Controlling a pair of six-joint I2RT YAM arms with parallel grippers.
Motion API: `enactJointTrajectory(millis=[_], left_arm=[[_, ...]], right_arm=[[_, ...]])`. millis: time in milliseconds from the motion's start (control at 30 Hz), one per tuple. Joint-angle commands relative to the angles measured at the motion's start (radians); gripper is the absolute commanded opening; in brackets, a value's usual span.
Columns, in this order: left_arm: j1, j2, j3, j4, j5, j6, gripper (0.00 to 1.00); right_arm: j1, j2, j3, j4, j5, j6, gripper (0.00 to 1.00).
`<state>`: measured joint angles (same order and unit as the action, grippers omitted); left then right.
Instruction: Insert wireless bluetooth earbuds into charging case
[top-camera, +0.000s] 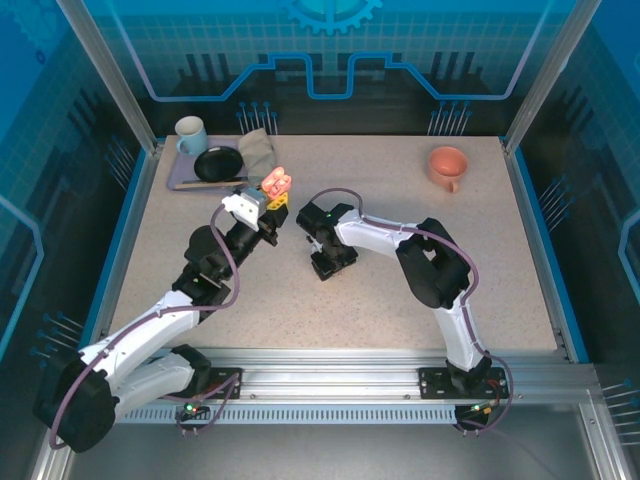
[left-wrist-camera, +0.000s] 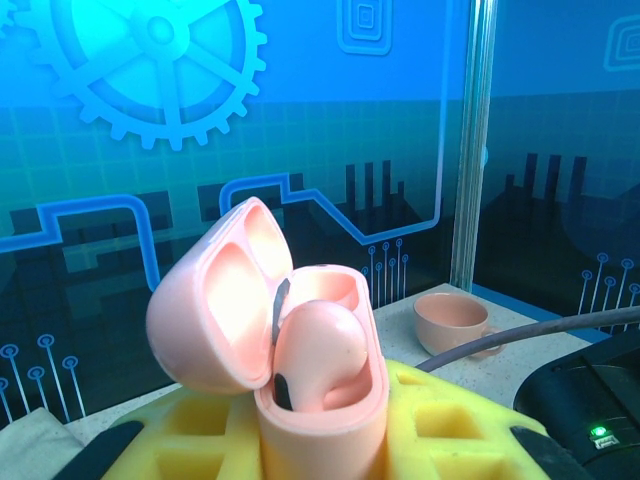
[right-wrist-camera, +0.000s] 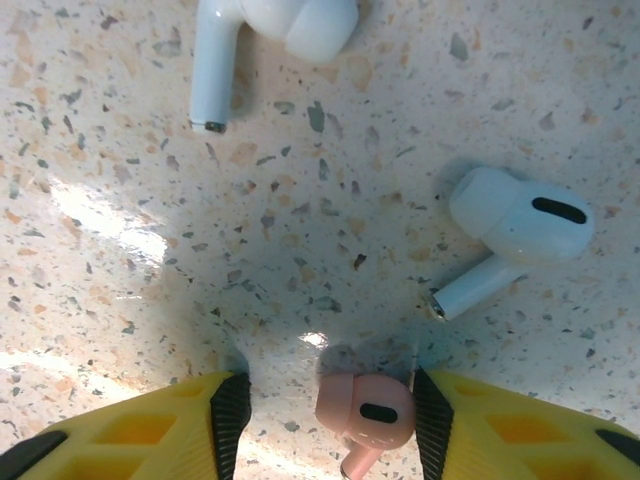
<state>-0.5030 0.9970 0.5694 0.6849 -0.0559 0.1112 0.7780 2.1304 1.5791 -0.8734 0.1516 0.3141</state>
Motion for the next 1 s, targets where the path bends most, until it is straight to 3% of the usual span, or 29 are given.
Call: enactJointTrajectory(millis=[0, 967], left_arm=[[0.007, 0.002, 0.001, 0.034, -0.006, 0.007, 0.0], [0.006, 0.028, 0.007, 0.05, 0.004, -0.005, 0.0]], right_arm=[[-0.023, 0.022, -0.02, 0.007, 0.033, 0.012, 0.49], [-0.059, -0.028, -0.077, 0.031, 0.039, 0.058, 0.37]])
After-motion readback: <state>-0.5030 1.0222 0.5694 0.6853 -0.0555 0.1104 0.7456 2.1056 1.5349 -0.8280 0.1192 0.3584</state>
